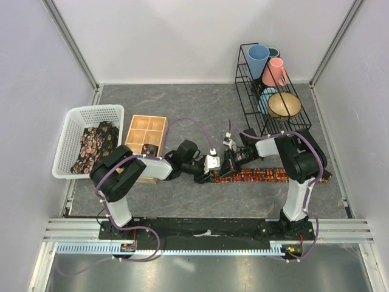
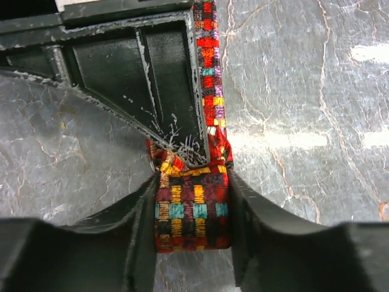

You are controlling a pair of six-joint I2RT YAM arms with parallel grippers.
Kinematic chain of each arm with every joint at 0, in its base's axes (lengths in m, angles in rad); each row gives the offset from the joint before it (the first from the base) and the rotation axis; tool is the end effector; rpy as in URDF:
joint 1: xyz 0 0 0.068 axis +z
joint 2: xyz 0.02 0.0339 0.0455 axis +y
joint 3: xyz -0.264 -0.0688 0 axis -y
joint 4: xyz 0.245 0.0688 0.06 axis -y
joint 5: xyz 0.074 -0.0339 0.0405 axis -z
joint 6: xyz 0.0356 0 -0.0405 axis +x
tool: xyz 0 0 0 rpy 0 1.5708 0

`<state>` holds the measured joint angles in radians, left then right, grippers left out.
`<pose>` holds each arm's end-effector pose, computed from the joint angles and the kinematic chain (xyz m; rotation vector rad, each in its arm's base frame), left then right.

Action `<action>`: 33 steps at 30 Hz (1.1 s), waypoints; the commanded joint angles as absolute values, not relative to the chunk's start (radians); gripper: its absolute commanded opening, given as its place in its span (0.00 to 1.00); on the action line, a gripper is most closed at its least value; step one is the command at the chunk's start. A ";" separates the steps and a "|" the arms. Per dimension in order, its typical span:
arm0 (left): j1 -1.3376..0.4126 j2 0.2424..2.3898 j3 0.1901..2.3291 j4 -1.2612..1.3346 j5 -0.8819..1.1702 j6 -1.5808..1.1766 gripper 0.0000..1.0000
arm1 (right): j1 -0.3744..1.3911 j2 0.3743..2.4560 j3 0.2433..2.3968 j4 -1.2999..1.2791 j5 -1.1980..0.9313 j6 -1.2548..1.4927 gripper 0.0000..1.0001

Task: Roll the ties
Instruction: Roll the tie at the center of the board.

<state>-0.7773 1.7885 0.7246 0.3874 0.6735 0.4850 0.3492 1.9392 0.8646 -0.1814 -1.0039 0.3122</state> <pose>0.2181 -0.2457 0.1225 1.5916 1.5536 -0.9129 0.2841 0.1354 0.0844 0.2828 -2.6739 -1.5285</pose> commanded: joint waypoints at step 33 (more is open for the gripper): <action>-0.809 1.740 0.802 0.055 0.520 0.483 0.50 | 0.354 1.934 0.864 -0.294 -0.795 0.152 0.00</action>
<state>-0.8261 1.7477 0.8326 0.1001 0.5262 0.5083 0.3496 1.8847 0.8665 -0.2520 -0.9352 0.2527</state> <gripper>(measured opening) 0.424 0.007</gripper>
